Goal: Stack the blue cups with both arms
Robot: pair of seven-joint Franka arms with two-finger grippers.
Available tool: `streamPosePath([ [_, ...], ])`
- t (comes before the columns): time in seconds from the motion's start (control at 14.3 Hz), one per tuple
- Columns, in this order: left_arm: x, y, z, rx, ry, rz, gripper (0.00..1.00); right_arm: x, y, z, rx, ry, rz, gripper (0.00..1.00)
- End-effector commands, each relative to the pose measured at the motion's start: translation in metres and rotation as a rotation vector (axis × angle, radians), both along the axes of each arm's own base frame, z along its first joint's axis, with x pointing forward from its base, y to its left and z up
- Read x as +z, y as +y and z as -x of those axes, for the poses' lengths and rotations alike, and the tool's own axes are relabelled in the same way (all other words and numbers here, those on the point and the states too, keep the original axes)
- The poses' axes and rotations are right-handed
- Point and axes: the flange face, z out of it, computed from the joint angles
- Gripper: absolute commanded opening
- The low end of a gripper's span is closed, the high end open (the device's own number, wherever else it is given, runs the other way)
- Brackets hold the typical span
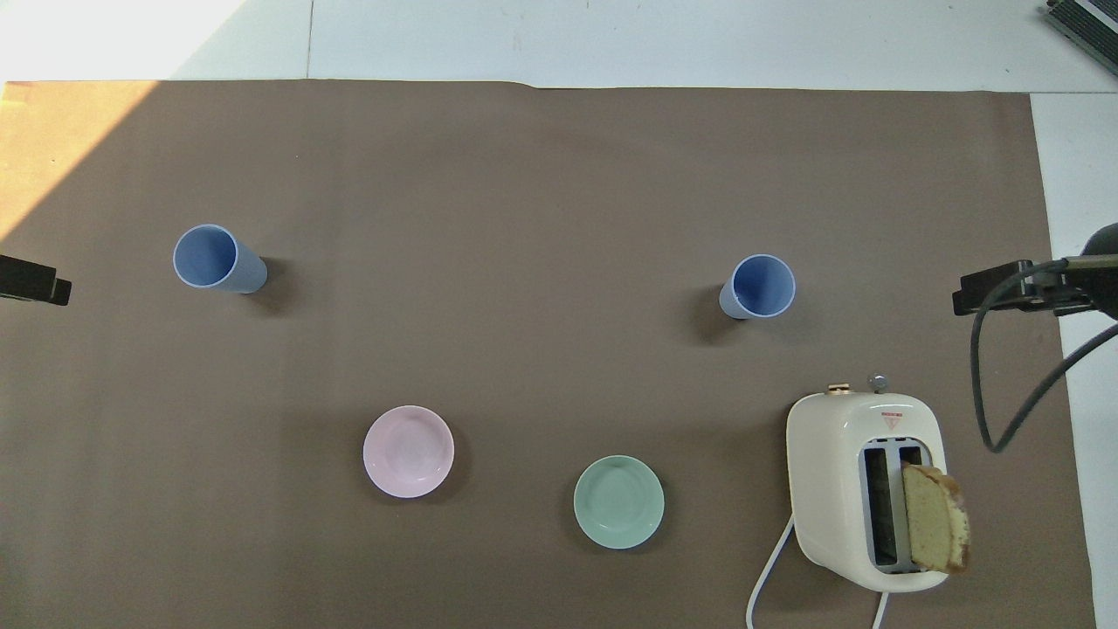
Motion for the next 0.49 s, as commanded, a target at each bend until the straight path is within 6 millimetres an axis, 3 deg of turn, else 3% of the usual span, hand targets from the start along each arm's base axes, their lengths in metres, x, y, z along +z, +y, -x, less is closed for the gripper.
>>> streamPosePath([
  [0.0,0.0018,0.0002,0.0054,0.000,0.005,-0.001,1.00,0.0011,-0.0017,0.0064,-0.002,-0.009,-0.009,1.00],
  [0.42,0.0022,-0.0007,0.0042,0.007,0.000,-0.002,1.00,0.0011,-0.0017,0.0064,-0.002,-0.009,-0.009,1.00],
])
